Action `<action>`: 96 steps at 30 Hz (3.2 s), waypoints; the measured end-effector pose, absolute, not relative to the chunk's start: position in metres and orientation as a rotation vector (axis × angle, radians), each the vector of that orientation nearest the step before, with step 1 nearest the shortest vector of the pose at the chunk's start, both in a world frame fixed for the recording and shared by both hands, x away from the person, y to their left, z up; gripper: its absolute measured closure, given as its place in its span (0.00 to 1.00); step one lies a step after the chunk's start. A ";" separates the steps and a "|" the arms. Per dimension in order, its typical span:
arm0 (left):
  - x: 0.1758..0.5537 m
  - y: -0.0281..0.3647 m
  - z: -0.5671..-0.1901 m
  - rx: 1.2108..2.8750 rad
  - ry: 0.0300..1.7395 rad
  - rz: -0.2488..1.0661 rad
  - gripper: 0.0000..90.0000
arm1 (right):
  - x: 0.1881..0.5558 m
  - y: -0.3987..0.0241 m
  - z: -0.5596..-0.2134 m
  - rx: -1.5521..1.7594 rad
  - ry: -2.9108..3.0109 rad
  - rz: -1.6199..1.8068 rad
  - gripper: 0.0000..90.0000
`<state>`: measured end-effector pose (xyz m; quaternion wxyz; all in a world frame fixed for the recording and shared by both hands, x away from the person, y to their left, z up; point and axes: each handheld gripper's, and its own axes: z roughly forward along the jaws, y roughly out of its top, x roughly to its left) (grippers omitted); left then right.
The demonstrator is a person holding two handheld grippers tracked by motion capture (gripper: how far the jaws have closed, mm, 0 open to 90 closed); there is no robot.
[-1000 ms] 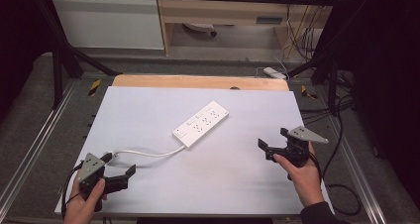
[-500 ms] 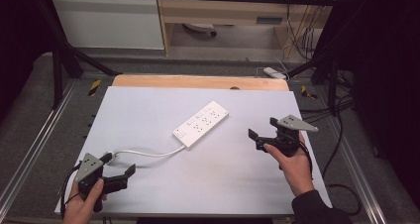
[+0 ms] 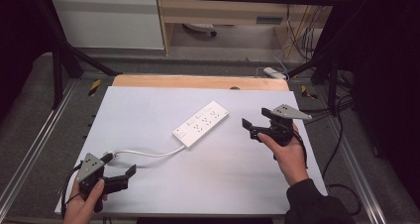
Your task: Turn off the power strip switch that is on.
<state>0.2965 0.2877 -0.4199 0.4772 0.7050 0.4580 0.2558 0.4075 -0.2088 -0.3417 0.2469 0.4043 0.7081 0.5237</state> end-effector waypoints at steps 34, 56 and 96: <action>0.296 0.282 -0.419 1.748 1.100 0.640 0.06 | 0.447 -0.134 -0.343 0.958 1.928 1.477 1.00; 0.296 0.282 -0.420 1.753 1.094 0.625 0.06 | 0.493 -0.110 -0.348 0.982 1.975 1.442 1.00; 0.298 0.281 -0.420 1.779 1.091 0.633 0.06 | 0.542 -0.086 -0.394 1.102 2.060 1.302 1.00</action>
